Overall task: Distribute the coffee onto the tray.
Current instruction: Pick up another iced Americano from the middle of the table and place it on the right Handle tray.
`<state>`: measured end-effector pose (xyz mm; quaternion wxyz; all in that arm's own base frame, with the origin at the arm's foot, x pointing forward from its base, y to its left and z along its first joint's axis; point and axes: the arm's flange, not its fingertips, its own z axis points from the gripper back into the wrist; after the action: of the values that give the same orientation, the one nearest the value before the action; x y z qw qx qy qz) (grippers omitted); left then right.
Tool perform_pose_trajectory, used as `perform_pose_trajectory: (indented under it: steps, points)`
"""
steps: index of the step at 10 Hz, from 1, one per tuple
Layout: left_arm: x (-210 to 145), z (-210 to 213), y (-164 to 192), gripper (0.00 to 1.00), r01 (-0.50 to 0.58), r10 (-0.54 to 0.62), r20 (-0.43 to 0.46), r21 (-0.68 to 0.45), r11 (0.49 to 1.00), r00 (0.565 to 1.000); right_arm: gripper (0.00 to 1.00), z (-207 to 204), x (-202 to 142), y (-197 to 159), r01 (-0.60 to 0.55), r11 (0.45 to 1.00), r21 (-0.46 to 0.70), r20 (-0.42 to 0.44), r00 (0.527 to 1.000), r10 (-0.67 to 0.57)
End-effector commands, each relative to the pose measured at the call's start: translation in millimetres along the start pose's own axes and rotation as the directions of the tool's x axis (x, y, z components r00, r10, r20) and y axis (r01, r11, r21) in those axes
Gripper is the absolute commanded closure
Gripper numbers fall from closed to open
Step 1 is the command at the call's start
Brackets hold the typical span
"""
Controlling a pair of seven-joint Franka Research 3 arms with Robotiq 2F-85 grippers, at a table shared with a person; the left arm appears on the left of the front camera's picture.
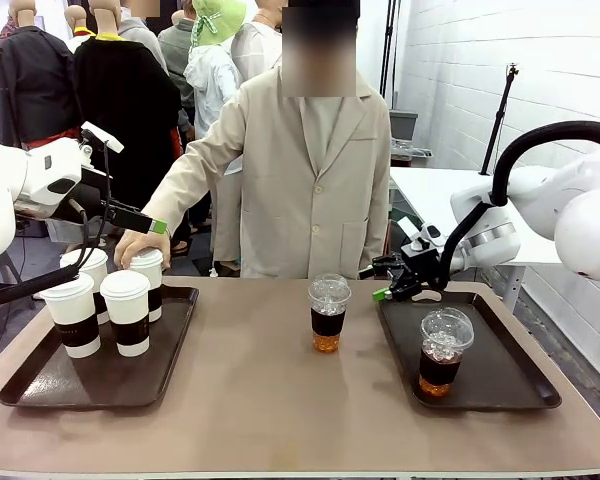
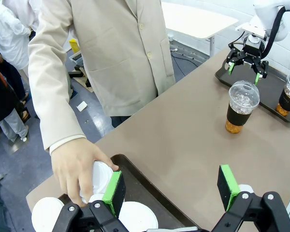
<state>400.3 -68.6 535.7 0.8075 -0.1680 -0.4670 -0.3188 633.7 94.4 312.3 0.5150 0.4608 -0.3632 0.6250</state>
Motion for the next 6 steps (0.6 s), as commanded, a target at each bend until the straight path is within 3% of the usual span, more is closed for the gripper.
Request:
perform_pose_trajectory:
  steps: [1, 6]
  points:
    - [-1, -1, 0, 0.0, -0.009, 0.009, -0.003, 0.003, 1.0, 1.0, 0.0, -9, -3, -12, 0.012, 1.0, 0.0, 0.038, 0.999, -0.012]
    - [-1, -1, 0, 0.0, -0.009, 0.009, -0.003, 0.003, 1.0, 1.0, 0.0, -16, -11, -4, 0.011, 1.0, 0.025, 0.016, 1.0, -0.011]
